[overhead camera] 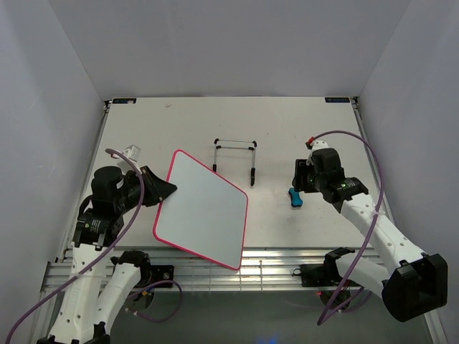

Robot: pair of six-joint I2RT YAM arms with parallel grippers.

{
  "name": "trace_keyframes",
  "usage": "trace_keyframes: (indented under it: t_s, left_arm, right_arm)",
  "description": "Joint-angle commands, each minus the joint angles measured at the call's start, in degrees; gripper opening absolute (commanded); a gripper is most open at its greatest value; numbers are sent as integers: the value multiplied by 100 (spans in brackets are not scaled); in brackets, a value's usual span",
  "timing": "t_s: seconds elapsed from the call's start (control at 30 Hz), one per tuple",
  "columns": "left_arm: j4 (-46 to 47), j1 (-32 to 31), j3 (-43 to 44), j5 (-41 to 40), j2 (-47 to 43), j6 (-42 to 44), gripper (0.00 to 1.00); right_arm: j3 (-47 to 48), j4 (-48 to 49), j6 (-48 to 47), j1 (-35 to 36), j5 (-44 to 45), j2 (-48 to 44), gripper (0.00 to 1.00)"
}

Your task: Erase the whiteboard

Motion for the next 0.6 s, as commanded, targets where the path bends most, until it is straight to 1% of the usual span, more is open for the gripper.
trace_keyframes:
  t_s: [0.0,0.17,0.27,0.37,0.4,0.57]
  left_arm:
    - [312,-34,543,475,90,-111,0]
    - [356,-26,833,528,300,-234,0]
    - [619,-34,974,914,450,-331,0]
    - [752,-26,1053,923,459,-489,0]
    - [752,-26,1088,984,503,-524,0]
    - [971,-26,1194,1458,635,-753,0]
  right_arm:
    - [-33,157,-141,-30,-273,-106,53]
    - [-393,561,-45,-30,-406,-264,52]
    - [-341,588,-88,-30,-556,-133,51]
    - [-428,640,-45,-29,-556,-123,51]
    - [-446,675,-36,-30,-730,-132,51]
    - [-428,640,-97,-30,-749,-272,50]
